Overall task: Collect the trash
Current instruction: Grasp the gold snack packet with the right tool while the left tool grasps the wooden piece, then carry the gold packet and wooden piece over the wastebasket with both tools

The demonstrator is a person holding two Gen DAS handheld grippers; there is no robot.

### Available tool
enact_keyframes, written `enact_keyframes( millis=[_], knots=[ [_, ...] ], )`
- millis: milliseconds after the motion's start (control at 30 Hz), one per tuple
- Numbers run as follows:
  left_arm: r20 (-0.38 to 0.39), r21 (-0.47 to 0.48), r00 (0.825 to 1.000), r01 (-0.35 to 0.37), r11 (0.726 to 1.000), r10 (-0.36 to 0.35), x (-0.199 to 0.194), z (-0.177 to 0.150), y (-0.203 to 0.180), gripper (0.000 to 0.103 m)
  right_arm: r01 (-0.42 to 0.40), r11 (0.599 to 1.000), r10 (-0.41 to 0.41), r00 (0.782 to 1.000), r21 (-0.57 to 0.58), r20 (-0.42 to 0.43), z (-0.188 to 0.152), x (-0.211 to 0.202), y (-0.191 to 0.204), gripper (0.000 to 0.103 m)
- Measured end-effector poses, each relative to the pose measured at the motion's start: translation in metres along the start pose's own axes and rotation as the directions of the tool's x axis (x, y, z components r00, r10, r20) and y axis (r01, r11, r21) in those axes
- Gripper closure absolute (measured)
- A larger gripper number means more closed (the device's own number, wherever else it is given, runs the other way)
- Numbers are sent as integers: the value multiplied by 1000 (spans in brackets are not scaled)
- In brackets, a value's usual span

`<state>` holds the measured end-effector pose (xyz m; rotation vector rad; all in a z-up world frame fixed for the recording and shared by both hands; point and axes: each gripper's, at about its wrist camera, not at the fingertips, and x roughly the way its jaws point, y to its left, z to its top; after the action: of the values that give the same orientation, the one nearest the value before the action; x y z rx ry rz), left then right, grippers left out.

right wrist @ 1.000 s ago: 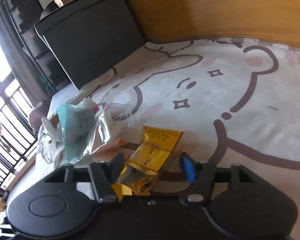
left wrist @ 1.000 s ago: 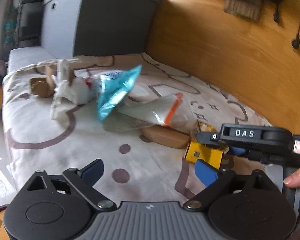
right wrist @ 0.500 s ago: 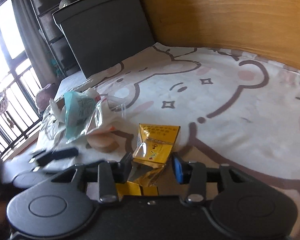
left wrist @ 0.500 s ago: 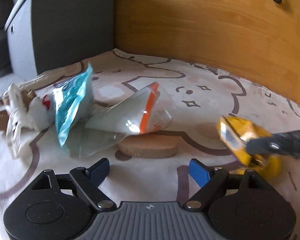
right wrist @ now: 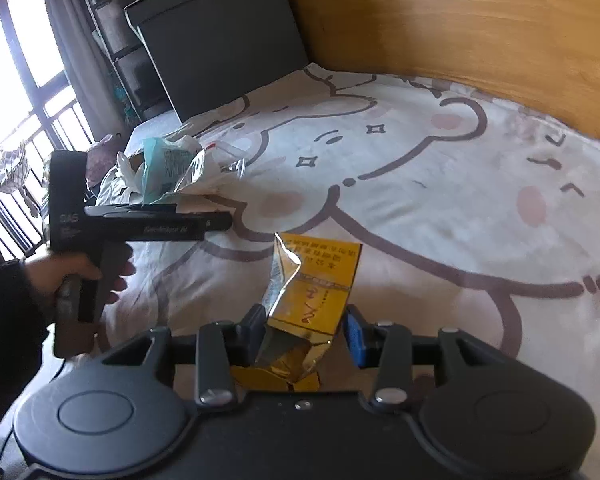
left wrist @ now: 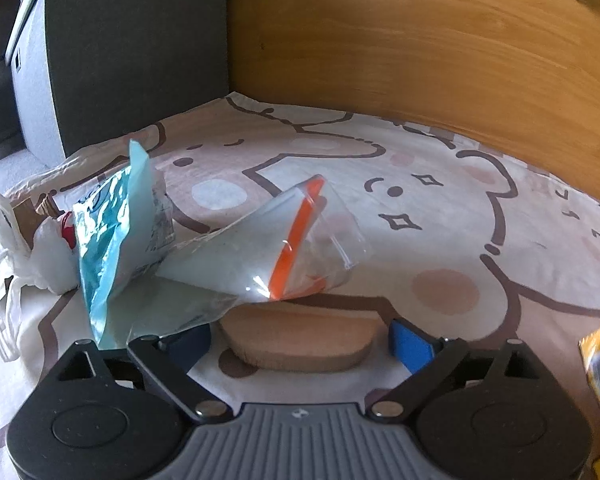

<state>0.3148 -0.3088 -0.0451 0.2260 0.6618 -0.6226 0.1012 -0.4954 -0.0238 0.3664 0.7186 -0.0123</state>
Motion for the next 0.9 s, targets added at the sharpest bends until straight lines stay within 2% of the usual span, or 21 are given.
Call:
enact_keyframes(
  millis=[133,233,400,433,467,533,700,900],
  knots=[
    [5,-7,1000,-8,1000,8,1,1,-1,10,7,999,-6,1000,48,-16,0,7,1,42],
    [18,-3,1000,-15,1000,15,-1,0,-3,20,27,993,-26,1000,117,-5,1,14,3,38],
    [20,-9,1000,-2,1000,2,-9,-4,-6,23,69,981,-72,997,181,13,4,23,9,35],
    [20,-7,1000,2,1000,-2,-12,-5,-7,23,81,981,-85,996,179,12,5,25,11,39],
    [19,-6,1000,7,1000,-7,-14,-7,-8,23,101,980,-105,994,170,12,5,25,13,49],
    [16,7,1000,15,1000,-15,-22,-12,-12,24,150,979,-153,988,136,14,4,27,17,57],
    [10,25,1000,29,999,-29,-43,-27,-20,24,159,980,-164,986,116,32,1,25,17,60],
    [28,-20,999,33,999,-33,-78,-38,-21,24,143,984,-148,988,102,38,-2,16,22,65]
  ],
)
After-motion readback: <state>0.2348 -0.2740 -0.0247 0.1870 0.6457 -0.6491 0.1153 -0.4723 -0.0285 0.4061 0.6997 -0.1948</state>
